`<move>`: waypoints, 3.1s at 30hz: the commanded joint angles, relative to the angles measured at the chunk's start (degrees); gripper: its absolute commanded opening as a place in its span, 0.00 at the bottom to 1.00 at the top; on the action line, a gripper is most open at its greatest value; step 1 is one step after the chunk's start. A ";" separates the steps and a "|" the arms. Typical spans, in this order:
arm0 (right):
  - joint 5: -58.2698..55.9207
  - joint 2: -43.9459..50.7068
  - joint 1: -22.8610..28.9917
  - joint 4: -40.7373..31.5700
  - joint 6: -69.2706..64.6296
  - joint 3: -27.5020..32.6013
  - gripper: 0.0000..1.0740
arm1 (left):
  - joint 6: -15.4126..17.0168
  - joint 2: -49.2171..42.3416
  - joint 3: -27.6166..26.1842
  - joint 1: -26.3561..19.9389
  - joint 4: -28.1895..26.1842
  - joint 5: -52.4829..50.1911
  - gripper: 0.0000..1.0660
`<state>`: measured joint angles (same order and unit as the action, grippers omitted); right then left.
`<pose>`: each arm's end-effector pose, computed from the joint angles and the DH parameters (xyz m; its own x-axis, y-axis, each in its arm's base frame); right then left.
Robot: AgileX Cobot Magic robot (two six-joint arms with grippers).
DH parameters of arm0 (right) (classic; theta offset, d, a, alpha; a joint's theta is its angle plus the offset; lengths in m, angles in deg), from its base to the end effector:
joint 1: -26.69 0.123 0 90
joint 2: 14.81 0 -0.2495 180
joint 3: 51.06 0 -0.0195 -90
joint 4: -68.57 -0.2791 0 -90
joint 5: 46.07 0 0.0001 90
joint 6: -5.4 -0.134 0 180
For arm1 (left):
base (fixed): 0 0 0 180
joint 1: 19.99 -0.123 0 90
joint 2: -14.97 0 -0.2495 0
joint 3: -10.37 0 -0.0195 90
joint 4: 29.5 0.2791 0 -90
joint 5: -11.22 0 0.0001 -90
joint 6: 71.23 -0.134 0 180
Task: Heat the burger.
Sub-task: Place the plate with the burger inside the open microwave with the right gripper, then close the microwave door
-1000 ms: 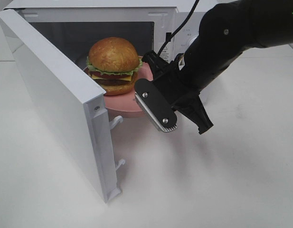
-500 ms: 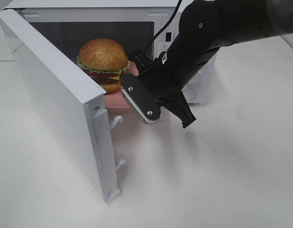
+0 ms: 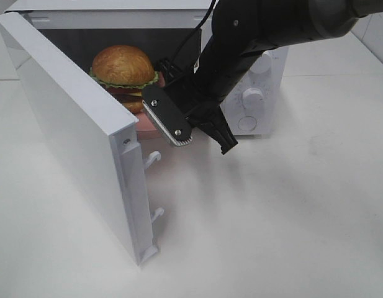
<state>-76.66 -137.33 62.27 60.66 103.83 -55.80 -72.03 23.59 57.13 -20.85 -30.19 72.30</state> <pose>0.3692 0.2757 0.1070 0.6296 -0.7756 -0.0446 -0.6733 -0.5161 -0.5294 0.0918 0.0000 0.2752 -0.4455 0.0015 -0.8953 -0.0019 1.0000 0.0026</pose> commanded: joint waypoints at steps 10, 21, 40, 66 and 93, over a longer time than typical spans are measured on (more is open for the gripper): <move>1.38 -4.53 -0.29 4.07 -6.02 -8.42 0.00 | 0.06 -0.92 -0.29 -0.11 -0.06 0.23 0.96; 0.52 -8.54 -0.29 7.91 -9.51 -14.44 0.00 | 0.06 -0.92 -0.29 -0.11 -0.06 0.23 0.96; -2.41 -17.82 -0.29 13.87 -18.39 -29.45 0.00 | 0.06 -0.92 -0.29 -0.11 -0.06 0.23 0.96; -2.64 -22.69 -0.29 14.73 -23.89 -34.09 0.30 | 0.06 -0.92 -0.29 -0.11 -0.06 0.23 0.96; 9.17 -7.39 -1.60 8.42 -27.22 -8.94 0.63 | -0.11 -0.92 -0.29 -0.11 -0.06 0.23 0.96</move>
<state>-68.70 -147.13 60.84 69.43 77.25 -67.32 -72.03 23.59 57.13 -20.85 -30.19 72.30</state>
